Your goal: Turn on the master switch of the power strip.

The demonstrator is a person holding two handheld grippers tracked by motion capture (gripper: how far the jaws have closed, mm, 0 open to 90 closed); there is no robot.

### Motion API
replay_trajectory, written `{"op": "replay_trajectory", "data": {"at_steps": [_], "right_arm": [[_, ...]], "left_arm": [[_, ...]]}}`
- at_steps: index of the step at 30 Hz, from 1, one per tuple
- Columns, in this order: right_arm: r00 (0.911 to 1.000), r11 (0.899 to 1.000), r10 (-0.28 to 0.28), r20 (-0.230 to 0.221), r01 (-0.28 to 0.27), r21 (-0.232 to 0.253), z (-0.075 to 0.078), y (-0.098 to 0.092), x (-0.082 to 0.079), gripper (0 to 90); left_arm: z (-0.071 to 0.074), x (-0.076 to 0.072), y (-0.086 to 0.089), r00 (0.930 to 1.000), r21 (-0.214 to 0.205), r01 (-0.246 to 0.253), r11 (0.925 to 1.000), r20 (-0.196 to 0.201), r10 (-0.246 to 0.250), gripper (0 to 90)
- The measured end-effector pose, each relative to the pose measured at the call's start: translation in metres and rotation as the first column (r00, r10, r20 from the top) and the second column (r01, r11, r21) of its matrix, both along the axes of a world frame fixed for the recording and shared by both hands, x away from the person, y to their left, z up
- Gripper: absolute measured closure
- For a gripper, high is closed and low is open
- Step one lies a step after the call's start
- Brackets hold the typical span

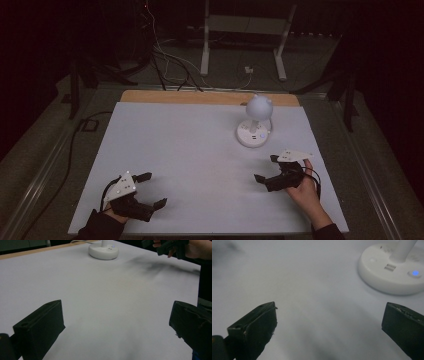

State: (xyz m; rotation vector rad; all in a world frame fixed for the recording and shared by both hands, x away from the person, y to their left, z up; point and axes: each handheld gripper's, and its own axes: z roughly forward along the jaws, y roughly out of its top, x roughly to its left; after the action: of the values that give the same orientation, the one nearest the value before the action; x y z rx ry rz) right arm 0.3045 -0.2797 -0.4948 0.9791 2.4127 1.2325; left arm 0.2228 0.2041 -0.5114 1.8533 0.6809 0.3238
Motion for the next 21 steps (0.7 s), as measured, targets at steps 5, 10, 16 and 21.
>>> {"op": "replay_trajectory", "data": {"at_steps": [5,10,16,21], "right_arm": [[0.9999,1.0,0.006,-0.012,-0.006,-0.011,-0.005,-0.005,-0.012,0.0],[1.0,1.0,0.005,-0.005,-0.005,-0.016,-0.009,-0.012,-0.023,0.0],[0.9999,0.999,-0.01,-0.011,0.01,-0.043,-0.016,-0.024,-0.035,0.0],[0.9995,0.998,-0.031,-0.005,0.031,-0.047,-0.019,-0.035,-0.045,0.0]], "left_arm": [[0.0,0.0,0.0,1.0,-0.003,-0.001,1.0,0.0,0.001,0.2],[0.0,0.0,0.0,1.0,-0.003,-0.001,1.0,-0.001,0.001,0.2],[0.0,0.0,0.0,1.0,-0.003,-0.002,1.0,-0.001,0.002,0.2],[0.0,0.0,0.0,1.0,0.001,0.0,1.0,-0.001,0.0,0.2]]}}
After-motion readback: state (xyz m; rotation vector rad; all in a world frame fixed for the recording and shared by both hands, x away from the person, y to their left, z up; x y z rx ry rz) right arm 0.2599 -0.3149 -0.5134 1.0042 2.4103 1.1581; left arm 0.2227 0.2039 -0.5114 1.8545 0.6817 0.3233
